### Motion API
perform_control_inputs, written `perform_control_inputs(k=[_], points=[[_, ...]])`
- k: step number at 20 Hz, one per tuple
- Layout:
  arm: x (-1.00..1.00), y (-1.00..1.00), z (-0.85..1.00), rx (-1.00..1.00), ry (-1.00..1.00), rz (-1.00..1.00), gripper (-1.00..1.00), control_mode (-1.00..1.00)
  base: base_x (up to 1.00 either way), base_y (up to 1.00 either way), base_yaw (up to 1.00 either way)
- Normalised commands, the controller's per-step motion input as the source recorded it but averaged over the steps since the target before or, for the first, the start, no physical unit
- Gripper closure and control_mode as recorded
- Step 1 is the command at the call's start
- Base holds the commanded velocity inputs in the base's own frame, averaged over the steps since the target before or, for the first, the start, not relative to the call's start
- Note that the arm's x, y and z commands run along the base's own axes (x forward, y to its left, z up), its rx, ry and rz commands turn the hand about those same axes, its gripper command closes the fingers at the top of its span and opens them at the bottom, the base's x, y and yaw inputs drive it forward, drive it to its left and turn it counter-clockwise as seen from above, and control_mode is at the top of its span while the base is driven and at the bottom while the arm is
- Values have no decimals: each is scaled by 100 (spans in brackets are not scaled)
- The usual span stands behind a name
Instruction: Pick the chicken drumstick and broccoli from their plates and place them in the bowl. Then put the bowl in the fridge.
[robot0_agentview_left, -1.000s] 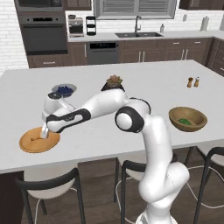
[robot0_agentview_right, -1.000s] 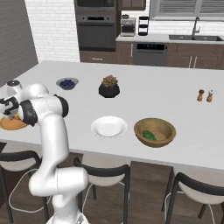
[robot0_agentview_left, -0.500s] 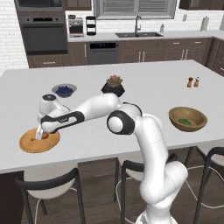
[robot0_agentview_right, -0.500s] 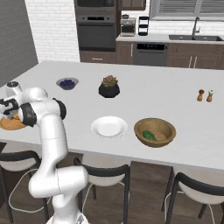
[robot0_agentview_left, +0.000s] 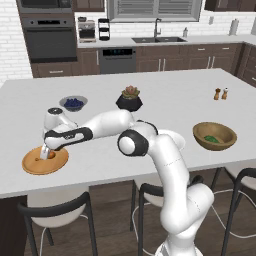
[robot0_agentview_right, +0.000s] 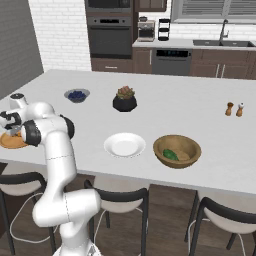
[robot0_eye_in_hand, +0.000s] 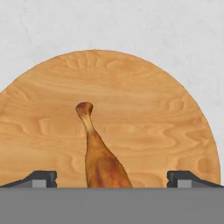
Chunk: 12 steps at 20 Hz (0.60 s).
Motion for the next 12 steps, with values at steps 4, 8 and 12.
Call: perform_control_inputs(k=[4, 8, 12], points=[[3, 0, -21, 0, 2, 0, -100, -100, 0, 0, 0], [2, 0, -21, 0, 2, 0, -100, -100, 0, 0, 0], [0, 0, -22, 0, 2, 0, -100, -100, 0, 0, 0]])
